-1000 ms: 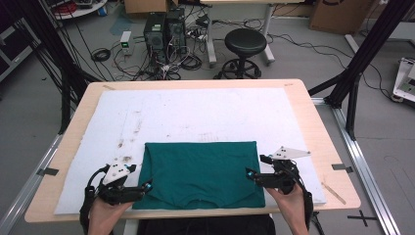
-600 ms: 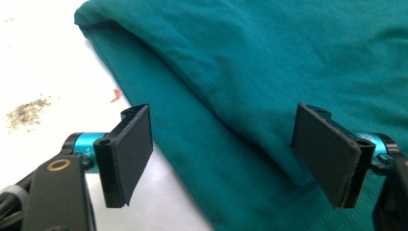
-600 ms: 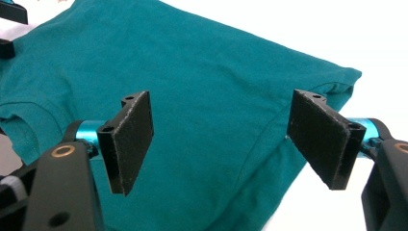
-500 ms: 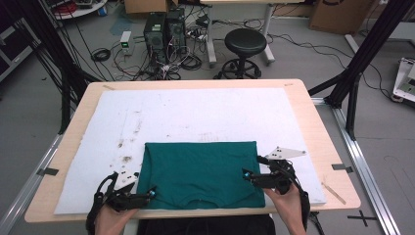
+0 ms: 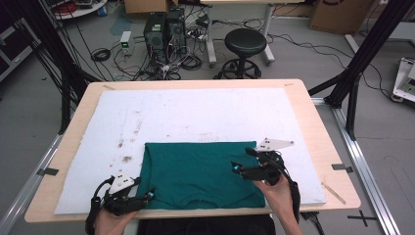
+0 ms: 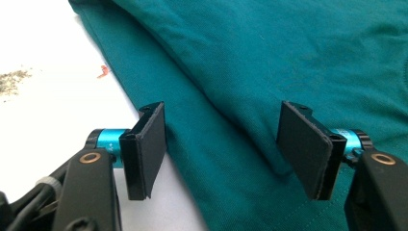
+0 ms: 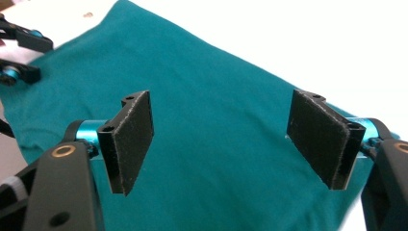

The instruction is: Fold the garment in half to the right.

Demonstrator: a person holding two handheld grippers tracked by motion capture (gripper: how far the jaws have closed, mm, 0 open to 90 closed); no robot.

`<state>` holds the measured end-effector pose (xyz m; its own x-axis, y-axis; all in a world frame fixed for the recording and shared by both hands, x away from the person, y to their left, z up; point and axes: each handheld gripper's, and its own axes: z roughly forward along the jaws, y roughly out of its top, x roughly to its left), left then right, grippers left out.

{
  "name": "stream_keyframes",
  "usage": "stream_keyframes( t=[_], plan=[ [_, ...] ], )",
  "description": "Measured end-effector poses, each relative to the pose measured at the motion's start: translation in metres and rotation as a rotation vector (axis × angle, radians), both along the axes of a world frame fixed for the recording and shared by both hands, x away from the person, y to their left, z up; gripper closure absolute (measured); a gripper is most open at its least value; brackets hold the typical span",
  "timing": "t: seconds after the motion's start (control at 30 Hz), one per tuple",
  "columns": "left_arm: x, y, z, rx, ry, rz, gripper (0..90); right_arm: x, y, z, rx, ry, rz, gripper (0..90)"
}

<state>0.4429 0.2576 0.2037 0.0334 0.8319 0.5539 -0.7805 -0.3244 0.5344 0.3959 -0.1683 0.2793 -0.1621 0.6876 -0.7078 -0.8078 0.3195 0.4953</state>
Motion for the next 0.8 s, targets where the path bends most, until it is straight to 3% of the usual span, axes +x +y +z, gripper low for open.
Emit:
stream_keyframes(
  t=[0.33, 0.8],
  plan=[
    [0.001, 0.0, -0.006, 0.023, -0.019, 0.002, 47.3, -0.012, 0.052, 0.031, -0.111, 0.023, 0.03, 25.0],
    [0.002, -0.001, -0.008, 0.059, -0.03, -0.015, 67.9, -0.014, 0.124, 0.058, -0.208, 0.052, 0.015, 25.1]
  ],
)
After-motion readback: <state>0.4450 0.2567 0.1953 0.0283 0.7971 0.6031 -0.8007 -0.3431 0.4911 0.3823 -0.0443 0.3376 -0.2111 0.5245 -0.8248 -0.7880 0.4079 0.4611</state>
